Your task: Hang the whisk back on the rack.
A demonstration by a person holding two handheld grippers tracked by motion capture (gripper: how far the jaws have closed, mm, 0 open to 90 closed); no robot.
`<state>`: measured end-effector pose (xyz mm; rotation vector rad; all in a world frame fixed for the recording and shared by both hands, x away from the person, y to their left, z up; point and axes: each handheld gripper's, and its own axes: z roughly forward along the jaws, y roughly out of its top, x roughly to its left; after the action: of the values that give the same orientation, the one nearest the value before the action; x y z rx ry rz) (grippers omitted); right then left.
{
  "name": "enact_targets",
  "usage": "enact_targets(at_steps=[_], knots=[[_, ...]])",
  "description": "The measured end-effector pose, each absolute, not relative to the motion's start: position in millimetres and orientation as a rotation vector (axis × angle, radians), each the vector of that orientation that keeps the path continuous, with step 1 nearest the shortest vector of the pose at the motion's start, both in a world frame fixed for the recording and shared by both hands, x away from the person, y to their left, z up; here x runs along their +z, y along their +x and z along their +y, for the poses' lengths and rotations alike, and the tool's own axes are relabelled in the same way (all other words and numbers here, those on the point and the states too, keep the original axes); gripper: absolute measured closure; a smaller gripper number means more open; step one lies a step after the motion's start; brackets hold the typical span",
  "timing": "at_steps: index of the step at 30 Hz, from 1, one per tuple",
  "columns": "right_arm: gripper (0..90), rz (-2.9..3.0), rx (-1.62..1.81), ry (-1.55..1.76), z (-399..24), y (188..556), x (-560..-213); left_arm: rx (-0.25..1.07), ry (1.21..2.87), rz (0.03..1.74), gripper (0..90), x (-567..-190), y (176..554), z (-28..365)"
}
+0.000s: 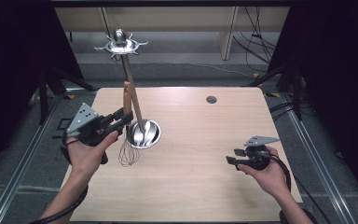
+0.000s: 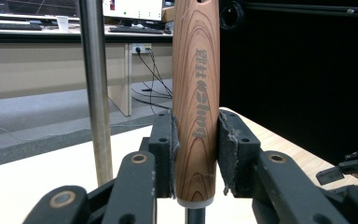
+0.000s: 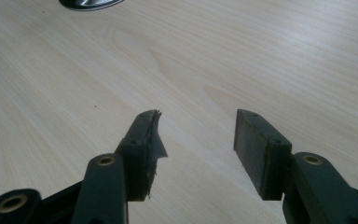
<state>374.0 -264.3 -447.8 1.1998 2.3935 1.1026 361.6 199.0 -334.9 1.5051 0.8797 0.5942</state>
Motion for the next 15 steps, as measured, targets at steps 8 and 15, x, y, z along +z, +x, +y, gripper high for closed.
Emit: enact_targets(at_steps=[8,15], knots=[[50.4,2.390,1.100,1.191,-264.8,374.3,-447.9,0.609,1.490,0.883,68.3,-330.3,361.0,203.8],[50.3,2.391,1.101,1.197,-264.6,374.1,-447.6,0.631,1.474,0.896,68.3,-326.9,361.1,207.2]])
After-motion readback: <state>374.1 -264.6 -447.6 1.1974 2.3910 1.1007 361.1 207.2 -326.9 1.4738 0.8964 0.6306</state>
